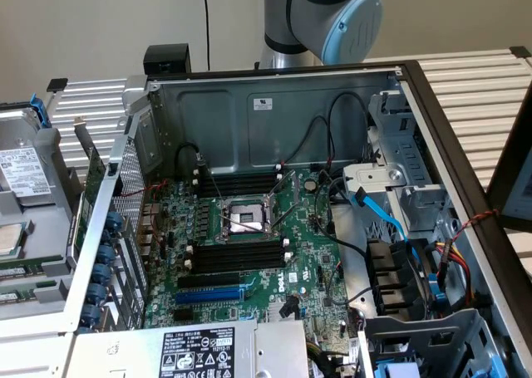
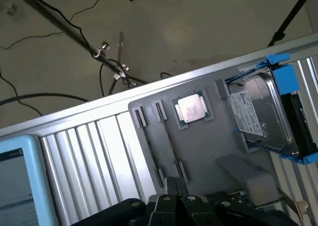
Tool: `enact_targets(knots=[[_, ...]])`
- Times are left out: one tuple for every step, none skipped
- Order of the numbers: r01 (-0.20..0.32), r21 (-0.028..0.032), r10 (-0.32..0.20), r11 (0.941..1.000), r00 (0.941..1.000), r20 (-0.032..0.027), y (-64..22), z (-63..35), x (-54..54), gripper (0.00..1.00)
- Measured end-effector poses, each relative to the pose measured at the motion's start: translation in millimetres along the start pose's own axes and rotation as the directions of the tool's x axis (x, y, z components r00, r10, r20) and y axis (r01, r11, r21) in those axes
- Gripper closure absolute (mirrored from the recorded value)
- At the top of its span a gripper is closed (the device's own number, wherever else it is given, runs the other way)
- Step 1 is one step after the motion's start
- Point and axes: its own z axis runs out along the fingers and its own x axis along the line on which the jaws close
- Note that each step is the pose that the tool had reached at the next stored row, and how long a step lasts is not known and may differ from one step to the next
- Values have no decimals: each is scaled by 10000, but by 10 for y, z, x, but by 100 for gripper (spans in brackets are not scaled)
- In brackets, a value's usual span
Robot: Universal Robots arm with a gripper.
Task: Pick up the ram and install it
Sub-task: 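Pick up the ram and move it above insertion slot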
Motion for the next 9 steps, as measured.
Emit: enact_targets(knots=[[185, 2, -185, 9998, 9998, -6, 0, 0, 0, 90], [366, 4, -366, 9993, 9993, -11, 0, 0, 0, 90], [555, 7, -555, 9985, 9985, -16, 0, 1, 0, 90], [740, 10, -740, 9973, 9973, -21, 0, 1, 0, 90], [908, 12, -908, 9959, 9959, -26, 0, 2, 0, 90], [1087, 13, -1087, 9941, 9941, -32, 0, 3, 0, 90], [1276, 14, -1276, 9918, 9918, -38, 0, 3, 0, 90], [1436, 15, -1436, 9896, 9896, -43, 2, 4, 0, 90], [1598, 17, -1598, 9871, 9871, -48, 3, 6, 1, 90]])
